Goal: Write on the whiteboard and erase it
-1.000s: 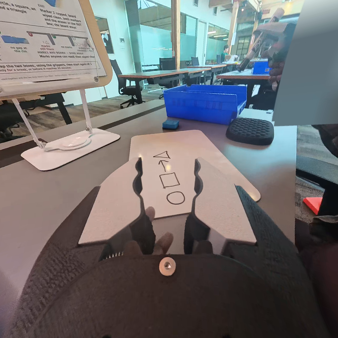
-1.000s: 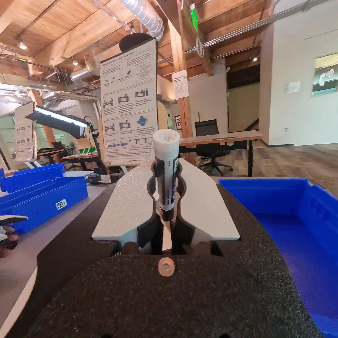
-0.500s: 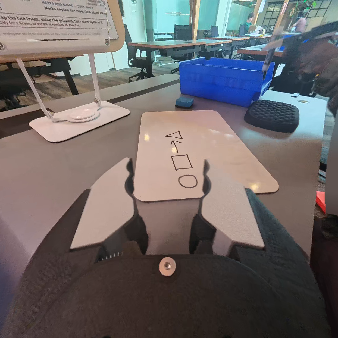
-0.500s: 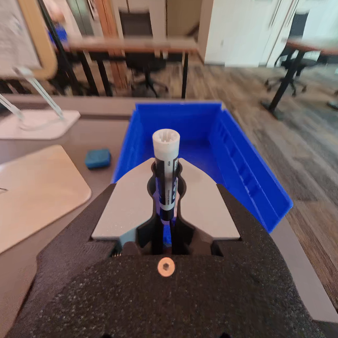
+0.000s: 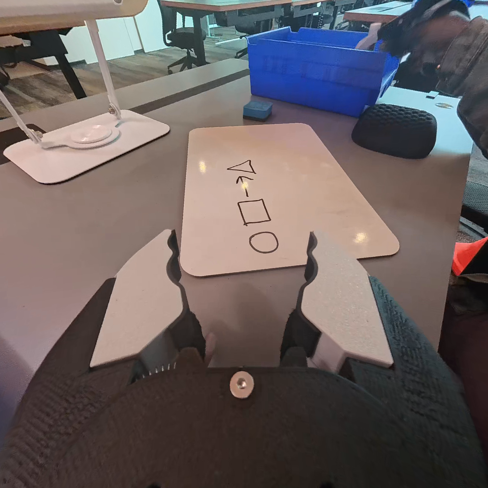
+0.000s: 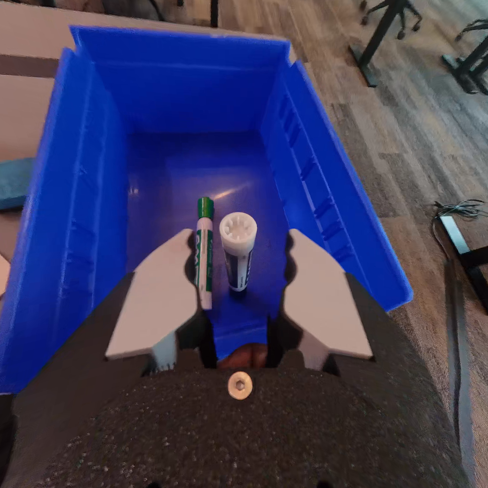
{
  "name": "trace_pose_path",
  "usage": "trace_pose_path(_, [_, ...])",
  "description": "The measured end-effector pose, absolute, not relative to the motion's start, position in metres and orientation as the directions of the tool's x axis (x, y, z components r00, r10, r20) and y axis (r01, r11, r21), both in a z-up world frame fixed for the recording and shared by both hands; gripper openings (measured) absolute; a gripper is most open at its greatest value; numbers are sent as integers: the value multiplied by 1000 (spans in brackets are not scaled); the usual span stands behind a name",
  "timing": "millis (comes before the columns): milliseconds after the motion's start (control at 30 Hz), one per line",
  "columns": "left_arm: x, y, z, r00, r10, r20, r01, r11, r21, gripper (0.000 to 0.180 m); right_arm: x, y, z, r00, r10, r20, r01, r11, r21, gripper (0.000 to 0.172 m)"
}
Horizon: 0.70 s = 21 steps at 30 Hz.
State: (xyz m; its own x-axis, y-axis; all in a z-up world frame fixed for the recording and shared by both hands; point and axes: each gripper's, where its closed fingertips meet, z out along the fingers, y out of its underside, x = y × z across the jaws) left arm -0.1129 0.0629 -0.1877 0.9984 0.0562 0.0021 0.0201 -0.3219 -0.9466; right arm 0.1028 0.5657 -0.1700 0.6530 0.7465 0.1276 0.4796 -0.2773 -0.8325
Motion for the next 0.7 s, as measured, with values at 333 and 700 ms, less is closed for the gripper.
trace_pose_path(333, [-108,63,-209,991,22,134,130,-437,-890,31,0,410,-94,328,936,130,306,25,-952,125])
trace_pose_path(700, [-125,70,-217,980,-7,200,171,-488,-856,7,-101,430,-215,314,949,-26,687,-246,-684,94])
